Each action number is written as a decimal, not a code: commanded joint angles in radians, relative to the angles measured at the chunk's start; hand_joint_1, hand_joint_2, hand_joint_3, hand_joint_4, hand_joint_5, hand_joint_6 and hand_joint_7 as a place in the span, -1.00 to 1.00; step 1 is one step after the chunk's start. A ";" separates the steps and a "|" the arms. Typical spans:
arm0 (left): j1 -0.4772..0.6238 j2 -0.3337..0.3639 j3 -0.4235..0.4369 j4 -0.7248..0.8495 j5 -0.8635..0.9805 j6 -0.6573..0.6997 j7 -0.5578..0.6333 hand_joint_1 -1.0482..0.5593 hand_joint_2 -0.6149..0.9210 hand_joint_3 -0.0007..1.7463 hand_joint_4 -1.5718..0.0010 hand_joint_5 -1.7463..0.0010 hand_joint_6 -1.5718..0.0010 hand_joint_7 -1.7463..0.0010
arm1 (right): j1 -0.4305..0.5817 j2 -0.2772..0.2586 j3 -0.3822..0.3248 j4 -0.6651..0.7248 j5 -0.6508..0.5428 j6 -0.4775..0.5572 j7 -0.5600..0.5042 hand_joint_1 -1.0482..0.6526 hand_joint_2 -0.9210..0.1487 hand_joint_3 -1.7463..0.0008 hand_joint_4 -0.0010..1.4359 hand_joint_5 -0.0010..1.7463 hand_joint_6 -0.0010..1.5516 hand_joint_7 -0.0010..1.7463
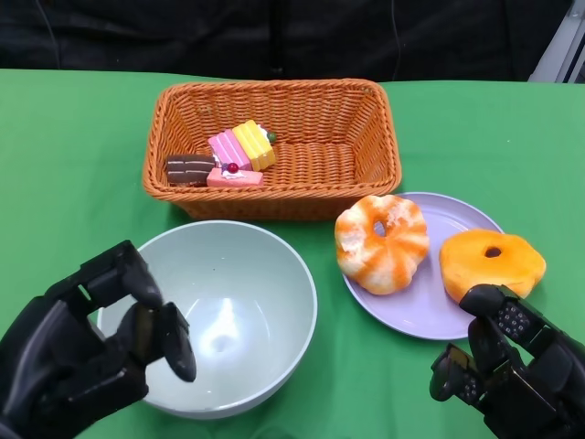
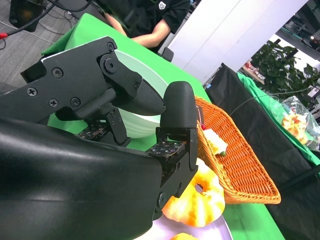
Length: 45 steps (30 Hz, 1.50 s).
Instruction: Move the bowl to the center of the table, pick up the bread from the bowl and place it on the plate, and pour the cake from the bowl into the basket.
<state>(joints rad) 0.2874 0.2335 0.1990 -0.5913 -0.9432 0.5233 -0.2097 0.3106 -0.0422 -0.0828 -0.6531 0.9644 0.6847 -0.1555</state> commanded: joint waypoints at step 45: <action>0.014 -0.033 0.086 0.126 -0.535 0.091 0.025 -0.18 0.42 0.80 -0.27 -1.00 -0.02 -1.00 | 0.043 -0.011 -0.036 0.079 0.234 -0.067 0.272 -0.05 -0.64 0.07 0.06 1.00 -0.27 1.00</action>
<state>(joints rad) 0.3026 0.1923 0.2773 -0.4512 -1.4683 0.6198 -0.1904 0.3518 -0.0375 -0.1130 -0.5625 1.1873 0.6267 0.1234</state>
